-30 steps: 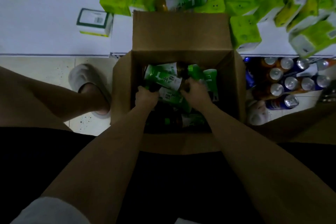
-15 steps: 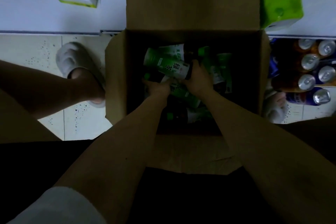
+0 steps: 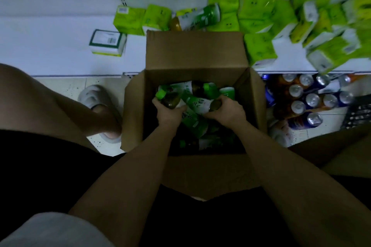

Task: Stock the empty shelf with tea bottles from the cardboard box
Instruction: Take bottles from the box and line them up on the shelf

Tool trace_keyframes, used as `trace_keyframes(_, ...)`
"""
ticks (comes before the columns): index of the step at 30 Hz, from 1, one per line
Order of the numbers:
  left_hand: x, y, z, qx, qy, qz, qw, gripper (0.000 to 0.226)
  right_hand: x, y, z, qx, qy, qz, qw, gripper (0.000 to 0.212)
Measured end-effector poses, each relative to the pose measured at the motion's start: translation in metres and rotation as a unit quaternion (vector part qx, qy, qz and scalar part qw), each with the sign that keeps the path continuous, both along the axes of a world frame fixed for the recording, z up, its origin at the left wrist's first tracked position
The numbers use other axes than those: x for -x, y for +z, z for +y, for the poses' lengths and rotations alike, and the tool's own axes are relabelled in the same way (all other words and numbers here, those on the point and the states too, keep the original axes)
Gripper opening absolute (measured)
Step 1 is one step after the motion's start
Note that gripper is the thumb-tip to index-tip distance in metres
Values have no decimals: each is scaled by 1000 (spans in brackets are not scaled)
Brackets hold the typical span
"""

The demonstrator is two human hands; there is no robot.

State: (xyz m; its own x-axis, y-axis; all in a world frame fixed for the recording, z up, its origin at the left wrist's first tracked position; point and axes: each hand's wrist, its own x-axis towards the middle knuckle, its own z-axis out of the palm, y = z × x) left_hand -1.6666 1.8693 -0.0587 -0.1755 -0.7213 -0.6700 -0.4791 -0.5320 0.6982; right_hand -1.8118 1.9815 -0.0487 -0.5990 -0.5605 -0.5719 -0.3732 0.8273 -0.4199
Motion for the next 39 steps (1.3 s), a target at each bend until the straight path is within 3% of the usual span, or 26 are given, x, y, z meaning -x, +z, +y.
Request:
trace_keyframes(4,-2,21,-1,104,-139,-26,984,83,4,27,14,-25,37,80,996,73)
trace_keyframes(8,-14,27,6,164,-227,-18,960,78,-6,30,31,36,0,102,994,85)
trace_keyframes(14,-18,14,-1,126,-199,-38,971,76,-11,11,14,169,-160,43,972,82)
trace_keyframes(18,-17,7,-11,104,-193,-38,975,74,-11,4,-10,216,-256,-60,940,71)
trace_keyframes(29,-8,50,-25,166,-240,43,955,83,-3,46,-28,303,-221,-91,922,79)
trace_keyframes(36,-12,99,-40,204,-226,112,946,83,18,110,-19,429,-274,-136,850,58)
trace_keyframes(39,-11,124,-49,231,-203,168,936,74,26,140,-20,480,-284,-154,816,59)
